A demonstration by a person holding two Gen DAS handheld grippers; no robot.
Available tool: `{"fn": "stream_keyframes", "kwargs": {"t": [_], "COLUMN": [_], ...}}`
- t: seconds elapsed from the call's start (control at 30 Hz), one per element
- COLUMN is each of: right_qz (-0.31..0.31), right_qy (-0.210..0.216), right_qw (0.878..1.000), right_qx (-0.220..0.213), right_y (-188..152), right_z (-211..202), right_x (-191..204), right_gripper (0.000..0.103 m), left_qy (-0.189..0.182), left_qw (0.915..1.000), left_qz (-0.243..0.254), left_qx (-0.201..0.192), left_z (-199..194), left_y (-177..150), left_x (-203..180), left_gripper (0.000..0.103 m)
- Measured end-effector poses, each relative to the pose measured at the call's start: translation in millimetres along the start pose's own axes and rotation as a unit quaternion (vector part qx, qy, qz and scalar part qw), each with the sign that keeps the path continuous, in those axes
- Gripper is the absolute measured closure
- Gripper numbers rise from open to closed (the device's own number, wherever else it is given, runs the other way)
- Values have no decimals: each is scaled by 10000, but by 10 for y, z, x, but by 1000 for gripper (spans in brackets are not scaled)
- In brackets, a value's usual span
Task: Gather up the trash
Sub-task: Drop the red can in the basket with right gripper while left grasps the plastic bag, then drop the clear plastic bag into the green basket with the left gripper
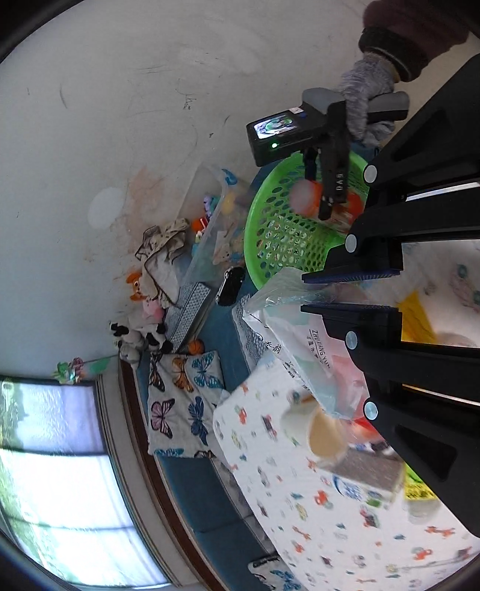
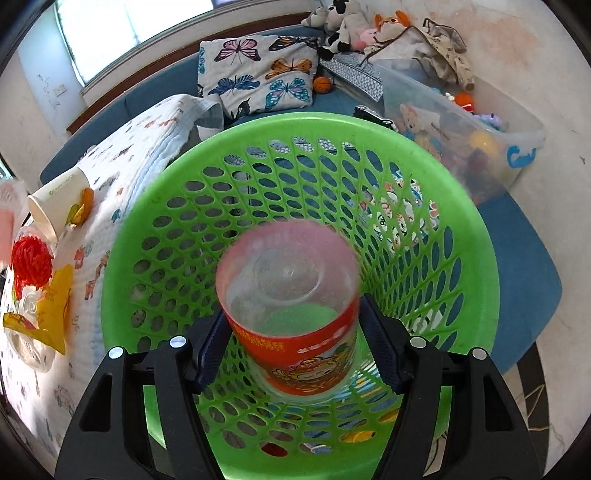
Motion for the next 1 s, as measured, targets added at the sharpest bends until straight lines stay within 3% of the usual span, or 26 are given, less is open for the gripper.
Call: {"fn": "stream_keyframes", "kwargs": {"t": [0.07, 0.47, 1.0], "right_qz": [0, -198, -5], "right_qy": [-5, -70, -109], "right_qw": [10000, 9991, 9983], "right_qx": [-23, -375, -574], "right_y": [5, -17, -212], "right_z": [-25, -503, -826], "right_x": [-16, -37, -183], "right_gripper": [28, 27, 26], "left_qy": [-107, -666, -831], "left_qw": [9999, 9962, 9894], "left_qz": [4, 48, 115], "left_qx": [67, 552, 1183], "left_z": [117, 689, 1099], "left_y": [55, 122, -100], "left_x": [-97, -558, -901], "left_gripper": [93, 93, 87]}}
Point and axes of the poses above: each gripper's, at about its wrist camera, not at the fingertips, and z roughly the way its jaws point, x to its left, y to its top, the point moved 5 cm from there along z, roughly the way its jaws point, and after that the axes turned 11 degrees about y, right-handed, at the moved point
